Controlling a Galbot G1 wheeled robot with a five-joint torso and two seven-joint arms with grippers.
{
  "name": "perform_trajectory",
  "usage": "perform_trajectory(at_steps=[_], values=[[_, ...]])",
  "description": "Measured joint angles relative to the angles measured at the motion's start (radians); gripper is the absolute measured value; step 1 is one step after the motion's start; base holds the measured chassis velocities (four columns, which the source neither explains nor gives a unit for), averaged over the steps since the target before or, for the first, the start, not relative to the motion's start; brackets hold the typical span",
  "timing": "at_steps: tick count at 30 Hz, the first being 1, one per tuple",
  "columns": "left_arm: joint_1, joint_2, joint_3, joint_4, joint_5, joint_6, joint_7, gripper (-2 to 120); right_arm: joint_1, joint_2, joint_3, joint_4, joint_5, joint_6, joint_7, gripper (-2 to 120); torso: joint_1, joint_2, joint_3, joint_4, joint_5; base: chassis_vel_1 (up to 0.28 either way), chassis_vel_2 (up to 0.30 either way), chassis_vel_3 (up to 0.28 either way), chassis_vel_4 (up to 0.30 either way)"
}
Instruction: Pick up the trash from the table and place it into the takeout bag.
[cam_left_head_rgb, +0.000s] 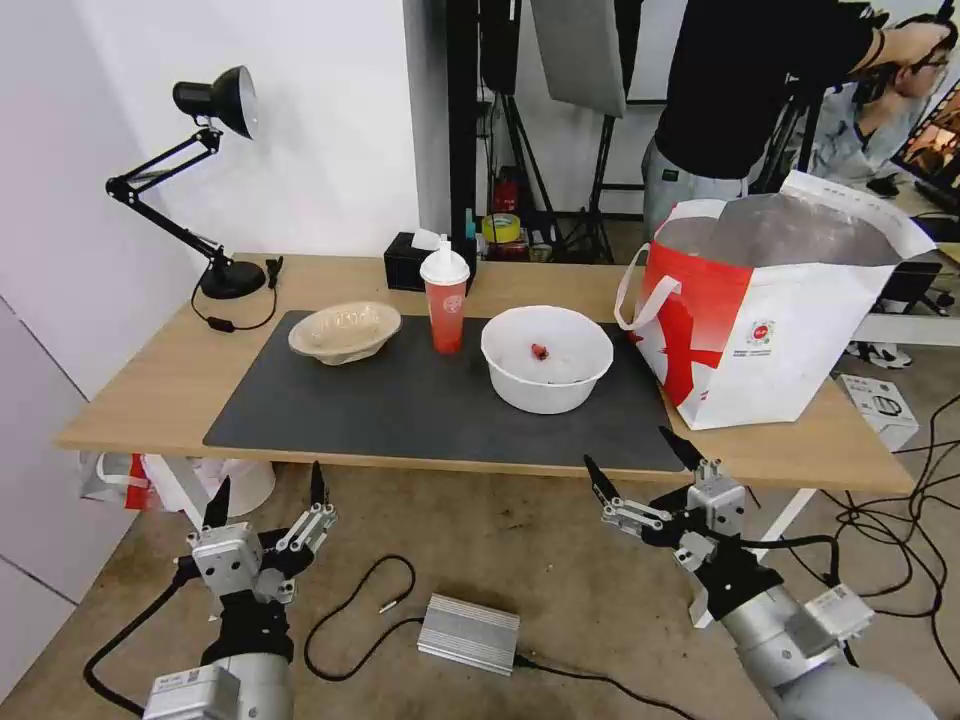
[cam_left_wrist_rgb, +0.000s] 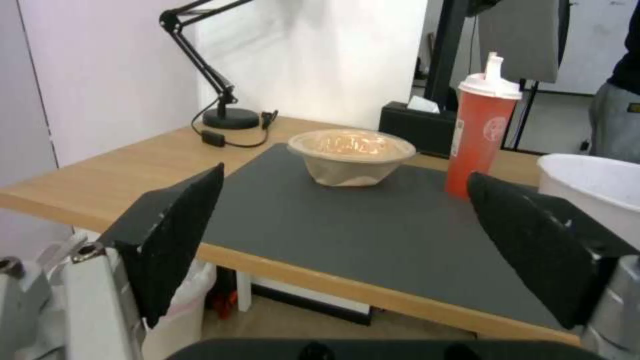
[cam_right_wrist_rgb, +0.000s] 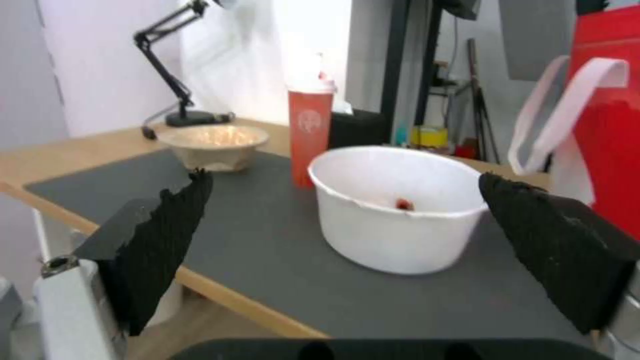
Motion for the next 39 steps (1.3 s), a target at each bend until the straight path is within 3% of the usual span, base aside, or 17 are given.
perform_trajectory(at_steps=[8, 21, 39], values=[[0.005, -0.007, 0.000, -0.002, 0.002, 0.000, 0.000, 97, 0.129, -0.107, -0.002, -0.027, 0.124, -0.001, -0.005, 100, 0.000, 0.000, 0.000, 0.0000, 0.0000, 0.000, 0.000, 0.000, 0.000], [-0.006, -0.015, 0.013, 0.016, 0.007, 0.000, 0.005, 99, 0.329, -0.274, -0.014, -0.095, 0.318, 0.031, -0.114, 100, 0.000, 0.000, 0.000, 0.0000, 0.0000, 0.000, 0.000, 0.000, 0.000], [-0.051, -0.007, 0.045, 0.053, 0.006, 0.004, 0.005, 99, 0.486, -0.406, -0.069, -0.150, 0.428, 0.016, -0.144, 100, 0.000, 0.000, 0.000, 0.0001, 0.0000, 0.000, 0.000, 0.000, 0.000]])
